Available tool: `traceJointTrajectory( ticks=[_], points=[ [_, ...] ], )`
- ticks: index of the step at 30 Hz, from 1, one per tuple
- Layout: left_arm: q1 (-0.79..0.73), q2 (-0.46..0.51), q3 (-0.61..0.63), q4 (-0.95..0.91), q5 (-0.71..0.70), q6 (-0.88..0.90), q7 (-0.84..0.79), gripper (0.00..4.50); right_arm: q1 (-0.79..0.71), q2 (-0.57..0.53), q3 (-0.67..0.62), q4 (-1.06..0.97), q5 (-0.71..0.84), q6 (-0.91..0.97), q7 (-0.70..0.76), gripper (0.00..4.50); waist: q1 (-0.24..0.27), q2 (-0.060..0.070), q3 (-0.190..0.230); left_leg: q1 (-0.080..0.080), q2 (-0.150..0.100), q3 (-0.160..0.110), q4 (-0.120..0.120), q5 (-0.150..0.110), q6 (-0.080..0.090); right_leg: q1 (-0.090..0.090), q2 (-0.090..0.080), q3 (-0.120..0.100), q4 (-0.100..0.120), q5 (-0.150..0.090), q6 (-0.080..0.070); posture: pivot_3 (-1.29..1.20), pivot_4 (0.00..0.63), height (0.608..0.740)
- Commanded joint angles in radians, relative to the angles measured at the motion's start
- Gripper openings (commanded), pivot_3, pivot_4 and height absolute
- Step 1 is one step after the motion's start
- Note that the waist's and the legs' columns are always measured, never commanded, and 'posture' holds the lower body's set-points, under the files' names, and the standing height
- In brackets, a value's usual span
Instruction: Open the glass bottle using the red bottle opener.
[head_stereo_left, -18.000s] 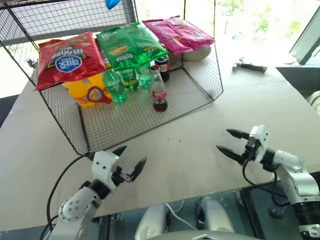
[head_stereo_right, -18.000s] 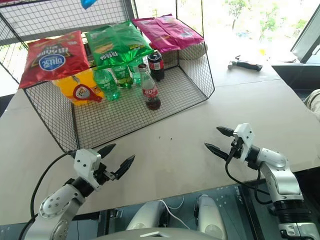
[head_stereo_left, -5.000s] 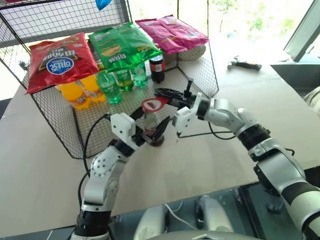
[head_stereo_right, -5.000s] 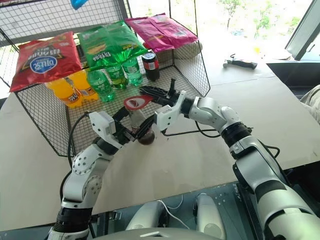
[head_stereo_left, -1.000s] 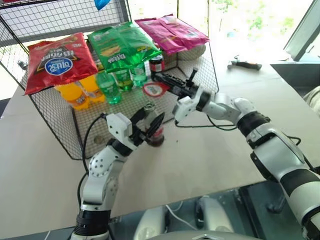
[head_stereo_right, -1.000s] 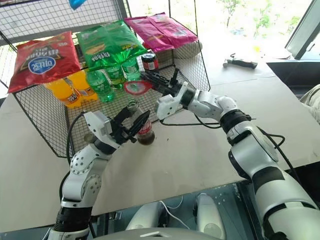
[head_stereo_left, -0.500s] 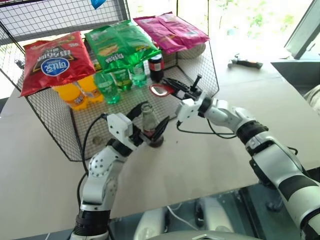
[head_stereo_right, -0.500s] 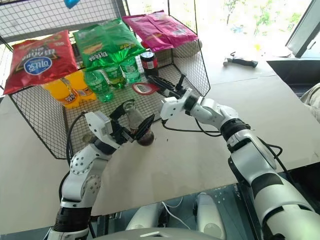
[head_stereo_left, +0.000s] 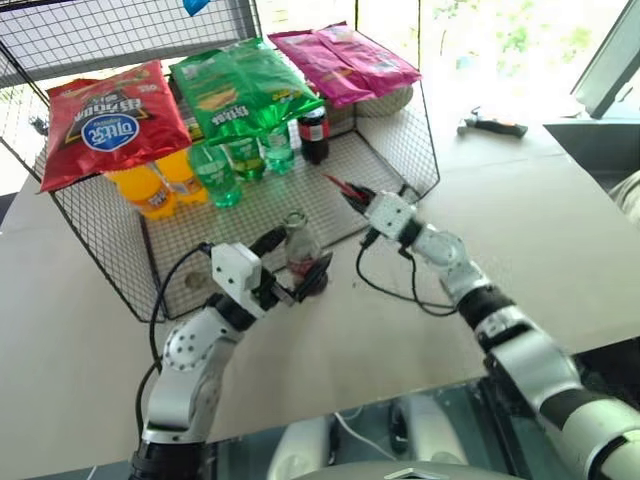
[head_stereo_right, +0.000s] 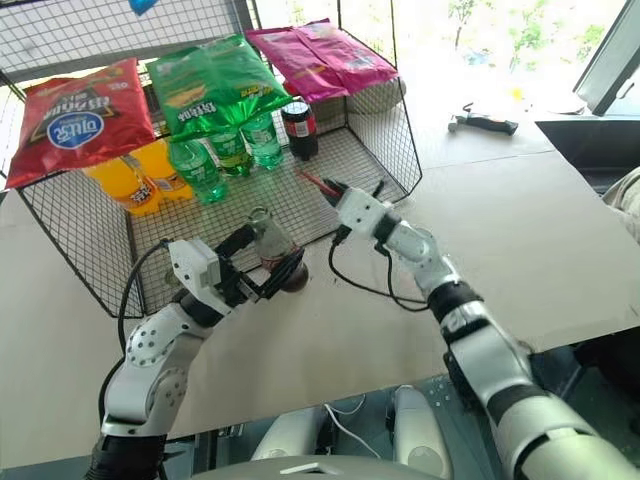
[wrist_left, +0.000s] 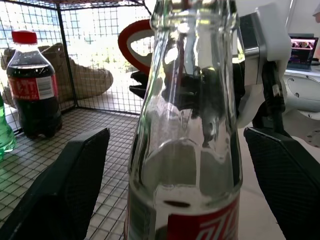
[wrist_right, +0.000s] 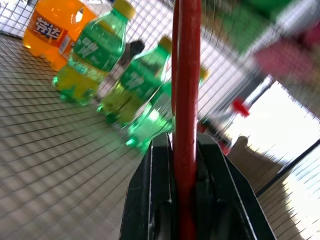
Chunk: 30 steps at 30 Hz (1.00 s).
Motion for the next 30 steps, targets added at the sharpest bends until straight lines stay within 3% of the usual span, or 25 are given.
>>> traceJointTrajectory(
  ticks=[1, 11, 13, 14, 18, 19, 21, 26, 30],
  points=[
    [0.014, 0.022, 0.01, -0.043, -0.01, -0.007, -0.022, 4.44, 0.093, -0.009, -0.039, -0.23, 0.177, 0.321, 0.17, 0.0, 0.001, 0.001, 0.001, -0.001, 0.0, -0.001, 0.001, 0.0, 0.0, 0.0, -0.002, -0.001, 0.0, 0.0, 0.0, 0.0, 0.15, 0.735],
    [0.127, 0.039, 0.034, -0.075, -0.008, -0.021, -0.021, 4.44, 0.309, -0.093, -0.095, -0.654, 0.375, 1.022, 0.195, 0.0, 0.004, 0.003, 0.001, -0.001, -0.001, -0.003, 0.001, 0.0, 0.0, 0.0, -0.004, -0.006, 0.001, 0.0, 0.0, 0.0, 0.15, 0.735],
    [0.158, 0.039, 0.042, -0.088, -0.007, -0.031, -0.021, 4.5, 0.325, -0.104, -0.102, -0.699, 0.384, 1.087, 0.183, 0.91, 0.003, 0.002, 0.001, -0.001, -0.002, -0.003, 0.002, 0.0, 0.0, 0.001, -0.003, -0.007, 0.001, 0.0, 0.0, 0.0, 0.15, 0.735],
    [0.175, 0.04, 0.047, -0.095, -0.004, -0.035, -0.02, 4.5, 0.331, -0.109, -0.107, -0.716, 0.388, 1.113, 0.18, 1.12, 0.003, 0.002, 0.001, 0.0, -0.002, -0.003, 0.003, 0.0, 0.0, 0.001, -0.003, -0.007, 0.001, 0.0, 0.0, 0.0, 0.15, 0.735],
    [0.264, 0.05, 0.072, -0.135, -0.007, -0.039, -0.022, 4.5, 0.364, -0.143, -0.138, -0.781, 0.405, 1.183, 0.176, 3.25, 0.003, 0.002, 0.001, 0.0, -0.002, -0.002, 0.003, 0.0, 0.0, 0.001, 0.0, -0.007, 0.001, 0.0, 0.0, 0.0, 0.15, 0.735],
    [0.296, 0.053, 0.083, -0.147, -0.008, -0.037, -0.018, 4.5, 0.378, -0.16, -0.151, -0.799, 0.411, 1.194, 0.177, 3.45, 0.006, 0.002, 0.001, -0.001, -0.002, -0.002, 0.004, 0.0, 0.0, 0.001, 0.0, -0.007, 0.001, 0.0, 0.0, 0.0, 0.15, 0.735],
    [0.346, 0.056, 0.103, -0.162, -0.013, -0.032, -0.014, 4.5, 0.4, -0.187, -0.172, -0.826, 0.42, 1.204, 0.179, 4.47, 0.011, 0.002, 0.0, -0.001, -0.002, -0.003, 0.004, 0.0, 0.0, 0.002, 0.0, -0.007, 0.001, 0.0, 0.0, 0.0, 0.15, 0.735],
    [0.518, 0.076, 0.176, -0.172, 0.024, 0.006, 0.015, 4.5, 0.523, -0.278, -0.276, -0.884, 0.433, 1.142, 0.189, 4.47, 0.036, 0.002, 0.0, -0.002, -0.003, -0.003, 0.008, -0.002, 0.003, 0.004, -0.001, -0.009, 0.0, -0.001, 0.001, 0.0, 0.15, 0.735],
    [0.576, 0.094, 0.219, -0.194, -0.002, 0.042, 0.013, 4.5, 0.642, -0.356, -0.298, -0.924, 0.323, 0.817, 0.275, 4.47, 0.04, 0.001, 0.0, -0.001, -0.003, -0.004, 0.013, -0.005, 0.009, 0.007, -0.001, -0.01, -0.001, -0.005, 0.0, 0.0, 0.15, 0.735]
  ],
)
